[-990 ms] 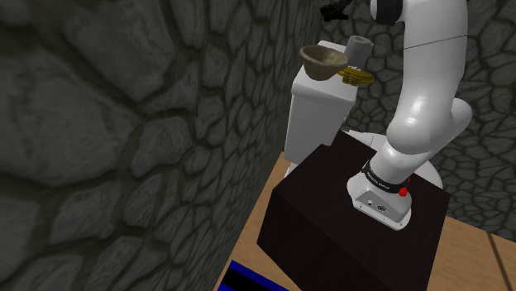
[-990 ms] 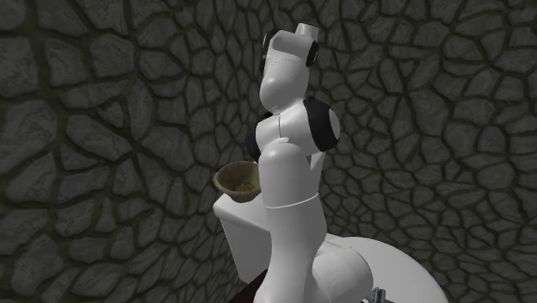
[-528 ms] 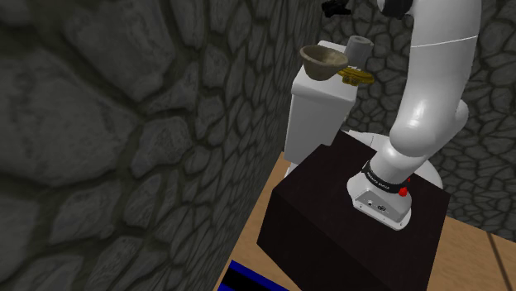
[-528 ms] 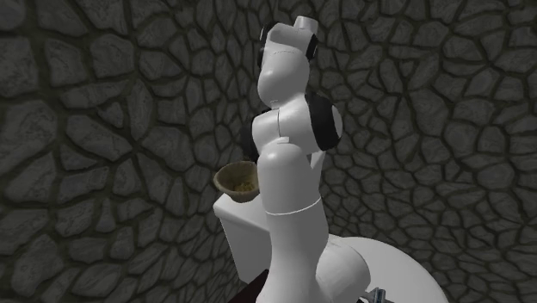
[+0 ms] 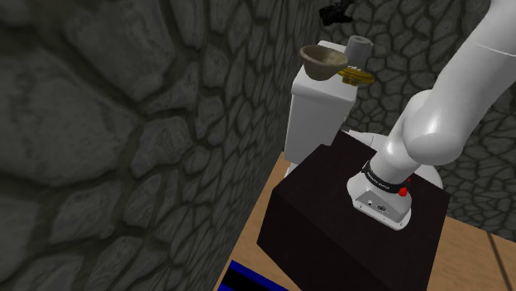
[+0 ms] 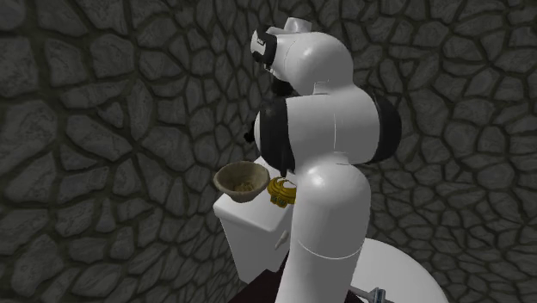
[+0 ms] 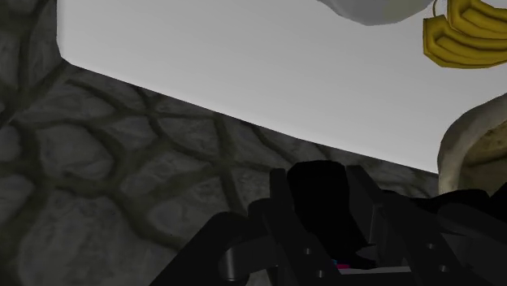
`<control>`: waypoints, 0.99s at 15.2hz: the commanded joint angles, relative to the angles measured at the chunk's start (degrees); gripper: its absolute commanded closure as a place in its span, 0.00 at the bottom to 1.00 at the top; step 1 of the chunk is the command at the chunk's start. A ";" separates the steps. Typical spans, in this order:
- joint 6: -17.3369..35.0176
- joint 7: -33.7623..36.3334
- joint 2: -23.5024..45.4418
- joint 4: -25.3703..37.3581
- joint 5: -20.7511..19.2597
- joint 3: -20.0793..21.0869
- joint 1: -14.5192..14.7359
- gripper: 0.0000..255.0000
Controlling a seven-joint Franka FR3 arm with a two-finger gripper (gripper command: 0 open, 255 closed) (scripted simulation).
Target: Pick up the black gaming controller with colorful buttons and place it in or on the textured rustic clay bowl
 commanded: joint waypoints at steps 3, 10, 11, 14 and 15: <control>3.48 10.57 -15.02 -11.22 -12.06 6.55 2.43 1.00; 4.25 23.08 -31.23 -25.76 -19.57 19.84 -1.78 1.00; 4.14 24.57 -33.13 -27.54 -19.99 21.43 -2.25 1.00; 5.39 26.53 -36.02 -31.72 -20.57 23.50 -3.14 1.00; 6.12 26.47 -36.12 -32.55 -20.68 23.37 -3.22 1.00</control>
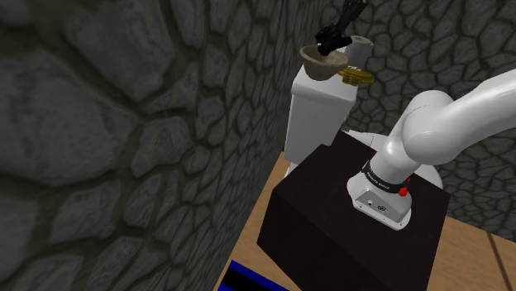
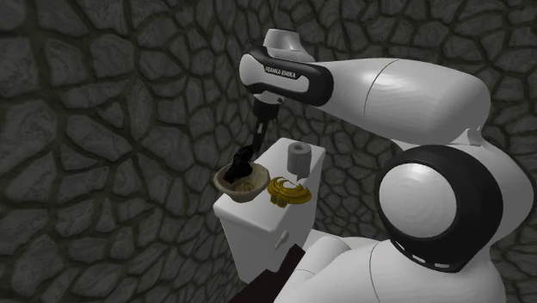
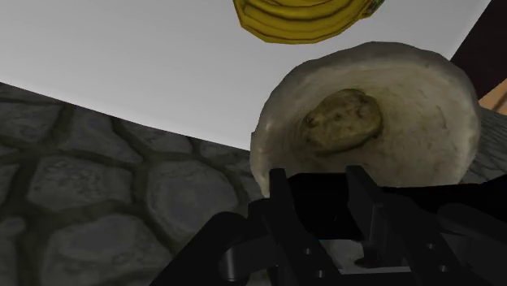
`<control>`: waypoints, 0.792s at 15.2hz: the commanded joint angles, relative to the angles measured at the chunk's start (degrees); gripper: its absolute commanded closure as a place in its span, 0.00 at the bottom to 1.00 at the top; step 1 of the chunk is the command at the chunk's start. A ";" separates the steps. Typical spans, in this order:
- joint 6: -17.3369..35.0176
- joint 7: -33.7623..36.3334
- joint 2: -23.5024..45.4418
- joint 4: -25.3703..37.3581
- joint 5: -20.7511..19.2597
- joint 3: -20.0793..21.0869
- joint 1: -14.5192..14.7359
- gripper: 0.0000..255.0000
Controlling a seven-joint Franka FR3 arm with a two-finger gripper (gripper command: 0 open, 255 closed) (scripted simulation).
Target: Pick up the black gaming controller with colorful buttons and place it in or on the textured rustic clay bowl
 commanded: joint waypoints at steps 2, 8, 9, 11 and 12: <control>2.15 0.09 -0.63 -2.74 -0.40 -0.10 -0.35 1.00; 6.61 -0.47 -0.72 -7.37 -0.90 -0.89 -0.99 1.00; 7.37 -0.63 -0.65 -8.10 -0.91 -0.96 -1.19 1.00; 8.08 -0.93 -0.47 -8.76 -0.75 -0.84 -1.62 1.00; 8.10 -1.04 -0.39 -8.76 -0.61 -0.67 -1.83 1.00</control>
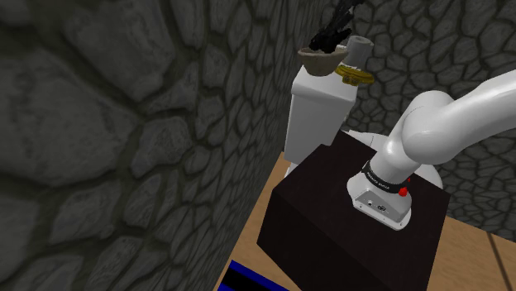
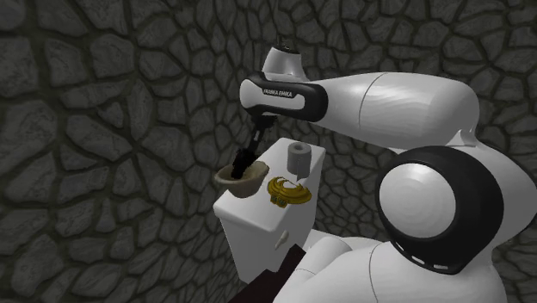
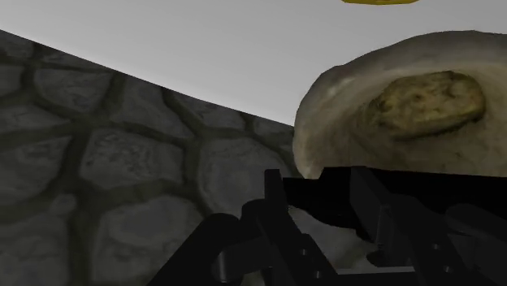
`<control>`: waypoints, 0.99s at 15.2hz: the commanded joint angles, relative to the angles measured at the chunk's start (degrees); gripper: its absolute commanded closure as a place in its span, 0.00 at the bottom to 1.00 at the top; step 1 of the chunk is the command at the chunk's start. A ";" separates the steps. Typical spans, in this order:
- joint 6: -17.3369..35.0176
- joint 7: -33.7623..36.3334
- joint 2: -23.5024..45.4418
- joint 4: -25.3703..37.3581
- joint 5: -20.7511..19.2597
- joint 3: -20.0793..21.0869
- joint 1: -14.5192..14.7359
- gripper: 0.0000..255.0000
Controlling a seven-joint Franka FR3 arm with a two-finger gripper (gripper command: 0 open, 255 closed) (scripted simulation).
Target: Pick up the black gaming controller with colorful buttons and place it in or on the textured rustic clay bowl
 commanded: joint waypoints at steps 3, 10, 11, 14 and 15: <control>-9.58 -0.30 -0.13 -0.89 0.01 0.28 -0.58 1.00; -9.78 -0.41 -0.26 -0.83 -0.06 0.22 -0.68 0.00; -9.79 -0.41 -0.26 -0.82 -0.06 0.23 -0.68 0.00; -13.53 -0.28 -0.66 2.54 0.18 0.88 -0.65 0.00; -15.47 -0.30 -0.79 4.36 0.29 1.13 -0.65 0.00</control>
